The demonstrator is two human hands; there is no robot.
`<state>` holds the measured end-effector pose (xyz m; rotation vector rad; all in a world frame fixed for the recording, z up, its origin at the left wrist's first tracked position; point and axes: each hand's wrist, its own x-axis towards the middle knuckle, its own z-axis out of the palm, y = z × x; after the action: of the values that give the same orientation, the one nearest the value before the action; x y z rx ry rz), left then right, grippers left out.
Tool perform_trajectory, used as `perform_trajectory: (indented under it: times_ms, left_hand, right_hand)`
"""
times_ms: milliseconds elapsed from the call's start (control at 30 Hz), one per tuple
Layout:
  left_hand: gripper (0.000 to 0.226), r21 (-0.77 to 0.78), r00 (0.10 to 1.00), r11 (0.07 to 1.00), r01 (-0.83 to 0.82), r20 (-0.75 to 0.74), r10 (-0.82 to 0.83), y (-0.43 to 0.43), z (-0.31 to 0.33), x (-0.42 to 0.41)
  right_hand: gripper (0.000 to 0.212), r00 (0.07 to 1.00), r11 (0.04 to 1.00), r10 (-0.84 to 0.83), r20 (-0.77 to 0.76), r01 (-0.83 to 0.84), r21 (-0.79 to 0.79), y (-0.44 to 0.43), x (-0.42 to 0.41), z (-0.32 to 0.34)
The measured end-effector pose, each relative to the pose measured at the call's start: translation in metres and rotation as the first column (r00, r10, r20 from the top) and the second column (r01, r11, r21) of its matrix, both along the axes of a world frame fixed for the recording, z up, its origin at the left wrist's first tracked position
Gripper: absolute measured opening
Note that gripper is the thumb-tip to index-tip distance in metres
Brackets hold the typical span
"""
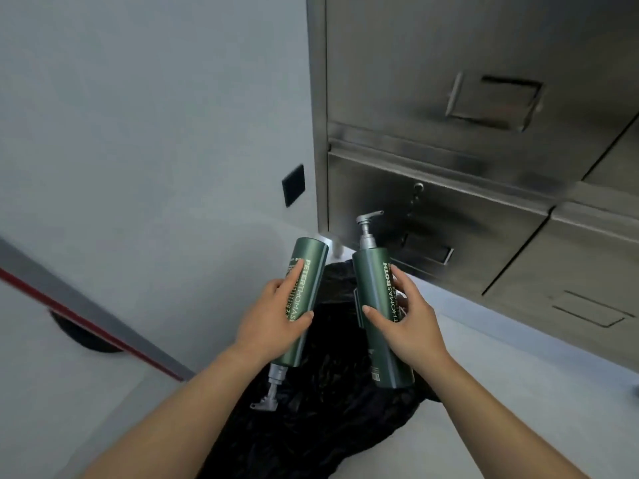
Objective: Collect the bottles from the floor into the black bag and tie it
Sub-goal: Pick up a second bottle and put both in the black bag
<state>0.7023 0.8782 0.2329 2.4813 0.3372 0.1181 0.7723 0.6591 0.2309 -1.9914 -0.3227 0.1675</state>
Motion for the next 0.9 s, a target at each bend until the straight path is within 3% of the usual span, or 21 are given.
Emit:
perform_trajectory:
  times_ms: [167, 300, 400, 567, 900]
  left_hand:
    - [0.086, 0.073, 0.999, 0.997, 0.0, 0.032, -0.003, -0.008, -0.147, -0.002]
    - [0.085, 0.098, 0.998, 0.995, -0.027, 0.066, 0.021, -0.017, -0.222, -0.004]
    - [0.084, 0.073, 0.997, 0.996, -0.054, 0.053, 0.05, -0.023, -0.25, -0.009]
    - [0.084, -0.085, 0.993, 0.993, -0.079, -0.091, 0.071, -0.037, -0.292, -0.038]
    - [0.085, 0.08, 0.989, 0.997, 0.024, -0.148, -0.012, -0.02, -0.307, -0.038]
  right_hand:
    - [0.073, 0.999, 1.0, 0.019, 0.038, -0.02, 0.019, -0.006, 0.012, -0.143]
    - [0.077, 0.999, 0.999, 0.008, 0.051, -0.01, 0.037, -0.011, 0.021, -0.208]
    - [0.077, 0.999, 0.998, -0.004, 0.039, 0.002, 0.063, -0.009, 0.022, -0.228]
    - [0.074, 0.998, 0.991, -0.021, -0.052, 0.028, 0.128, -0.016, -0.017, -0.269]
    - [0.077, 0.998, 0.999, -0.039, -0.039, 0.038, -0.032, -0.05, -0.034, -0.3]
